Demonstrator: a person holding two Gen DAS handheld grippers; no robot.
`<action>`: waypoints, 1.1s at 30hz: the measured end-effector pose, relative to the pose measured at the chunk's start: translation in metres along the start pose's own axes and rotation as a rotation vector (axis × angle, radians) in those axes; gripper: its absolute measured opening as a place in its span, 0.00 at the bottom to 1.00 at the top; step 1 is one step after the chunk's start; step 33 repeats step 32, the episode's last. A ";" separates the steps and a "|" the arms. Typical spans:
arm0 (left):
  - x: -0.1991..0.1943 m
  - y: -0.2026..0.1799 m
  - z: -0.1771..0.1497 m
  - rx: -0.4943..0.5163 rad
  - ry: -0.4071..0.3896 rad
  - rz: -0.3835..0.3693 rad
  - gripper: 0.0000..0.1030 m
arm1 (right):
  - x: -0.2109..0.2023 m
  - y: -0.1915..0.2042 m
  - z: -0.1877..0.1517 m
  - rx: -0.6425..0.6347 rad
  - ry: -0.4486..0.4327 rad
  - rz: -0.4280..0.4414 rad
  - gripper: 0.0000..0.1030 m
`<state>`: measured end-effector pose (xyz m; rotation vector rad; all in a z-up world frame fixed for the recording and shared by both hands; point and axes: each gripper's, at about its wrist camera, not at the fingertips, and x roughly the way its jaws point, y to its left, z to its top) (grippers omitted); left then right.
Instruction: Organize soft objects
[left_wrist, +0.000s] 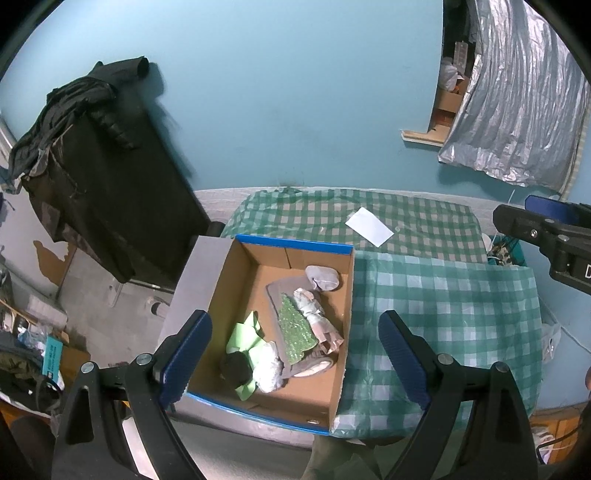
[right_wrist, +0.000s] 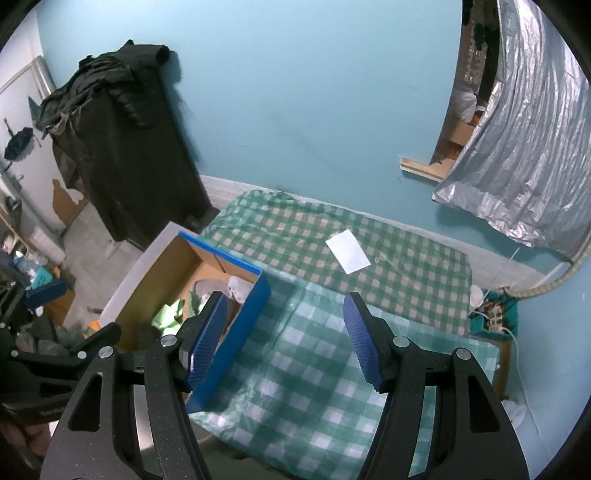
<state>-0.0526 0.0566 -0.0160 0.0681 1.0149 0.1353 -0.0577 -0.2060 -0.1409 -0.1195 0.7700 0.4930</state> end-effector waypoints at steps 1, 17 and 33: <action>0.000 0.000 0.000 0.001 0.001 0.000 0.90 | 0.000 0.000 0.000 -0.002 0.001 -0.001 0.63; 0.002 -0.004 -0.001 0.005 0.010 0.005 0.90 | 0.001 0.004 0.001 -0.006 0.008 0.007 0.63; 0.004 -0.003 -0.002 0.001 0.015 0.006 0.90 | 0.001 0.007 0.003 -0.005 0.011 0.013 0.63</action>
